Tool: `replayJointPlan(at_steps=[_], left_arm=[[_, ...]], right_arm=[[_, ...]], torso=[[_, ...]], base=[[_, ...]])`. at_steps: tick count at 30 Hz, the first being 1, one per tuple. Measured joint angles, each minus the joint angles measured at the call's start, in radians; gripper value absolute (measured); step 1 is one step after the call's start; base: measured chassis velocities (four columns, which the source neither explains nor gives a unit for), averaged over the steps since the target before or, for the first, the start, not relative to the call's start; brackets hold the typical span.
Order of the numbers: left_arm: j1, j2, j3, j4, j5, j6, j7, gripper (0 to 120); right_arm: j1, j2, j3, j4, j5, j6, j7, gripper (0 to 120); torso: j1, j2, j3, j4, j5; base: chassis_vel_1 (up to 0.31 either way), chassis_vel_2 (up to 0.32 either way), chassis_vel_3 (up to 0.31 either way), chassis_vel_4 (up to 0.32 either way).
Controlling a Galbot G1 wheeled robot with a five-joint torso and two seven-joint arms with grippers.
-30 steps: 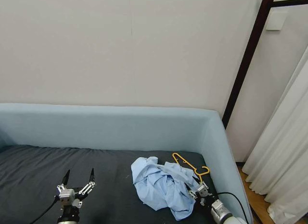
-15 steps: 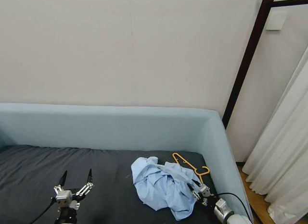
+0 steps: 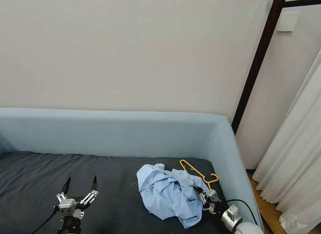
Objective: Pick up the clothes from the sofa and hang them on the clothes hanger.
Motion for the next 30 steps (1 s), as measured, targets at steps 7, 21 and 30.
replayJointPlan(at_steps=[7,21,30], left_arm=[[-0.023,0.017,0.069,0.050,-0.092,-0.001,0.108,100],[-0.186,0.072,0.150,0.362,0.066,-0.101,0.275,100],[-0.326,0.094,0.185,0.572,0.138,-0.139,0.287,100]], right_arm=[[0.006,-0.078,-0.053,0.200,0.111,0.001,0.034,0],[0.117,-0.087,-0.155,0.311,0.189,0.007,0.048,0],[0.226,-0.079,-0.195,0.317,0.248,0.008,0.039,0]], torso=[[0.000,0.000,0.000,-0.0003,0.0000],[0.000,0.000,0.000,-0.0002,0.0000],[0.000,0.000,0.000,0.0000,0.0000]], base=[[0.000,0.000,0.000,0.000],[0.000,0.000,0.000,0.000],[0.000,0.000,0.000,0.000]])
